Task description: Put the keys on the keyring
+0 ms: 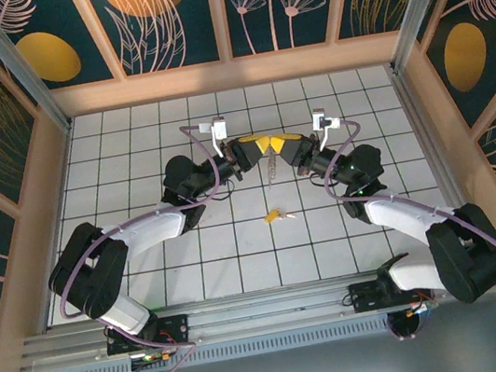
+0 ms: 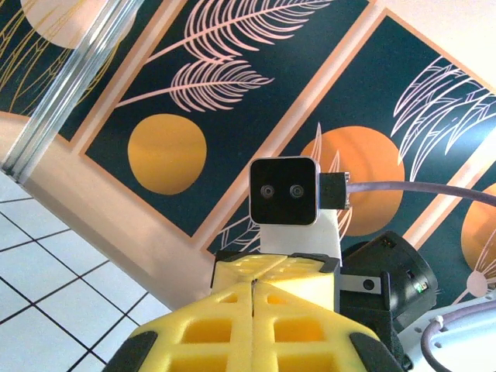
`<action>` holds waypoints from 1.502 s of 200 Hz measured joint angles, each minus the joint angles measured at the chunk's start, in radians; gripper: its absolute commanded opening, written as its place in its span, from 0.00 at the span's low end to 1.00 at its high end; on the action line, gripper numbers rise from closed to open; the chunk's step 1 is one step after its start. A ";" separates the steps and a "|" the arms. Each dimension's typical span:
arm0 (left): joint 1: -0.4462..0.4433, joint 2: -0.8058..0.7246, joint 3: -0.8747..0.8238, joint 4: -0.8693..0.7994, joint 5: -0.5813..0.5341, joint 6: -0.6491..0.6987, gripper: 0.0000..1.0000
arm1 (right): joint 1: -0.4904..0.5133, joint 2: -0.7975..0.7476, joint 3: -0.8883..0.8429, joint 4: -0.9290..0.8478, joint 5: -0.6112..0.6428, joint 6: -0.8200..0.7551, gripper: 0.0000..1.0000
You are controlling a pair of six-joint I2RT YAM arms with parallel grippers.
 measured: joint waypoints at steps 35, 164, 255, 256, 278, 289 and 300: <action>-0.006 -0.002 0.015 -0.050 0.006 0.049 0.00 | -0.077 -0.027 -0.005 -0.027 -0.016 0.007 0.41; -0.005 -0.029 0.185 -0.507 0.206 0.412 0.00 | -0.156 -0.156 -0.017 -0.226 -0.203 -0.102 0.40; -0.005 -0.029 0.186 -0.525 0.250 0.421 0.00 | -0.154 -0.137 -0.015 -0.232 -0.227 -0.109 0.33; -0.005 -0.029 0.186 -0.525 0.250 0.422 0.00 | -0.154 -0.137 -0.015 -0.232 -0.227 -0.109 0.33; -0.002 -0.029 0.186 -0.525 0.249 0.421 0.00 | -0.150 -0.130 -0.015 -0.231 -0.228 -0.109 0.31; 0.000 -0.029 0.186 -0.525 0.249 0.421 0.00 | -0.144 -0.127 -0.014 -0.228 -0.229 -0.109 0.28; 0.002 -0.029 0.186 -0.525 0.249 0.421 0.00 | -0.138 -0.121 -0.013 -0.227 -0.232 -0.109 0.25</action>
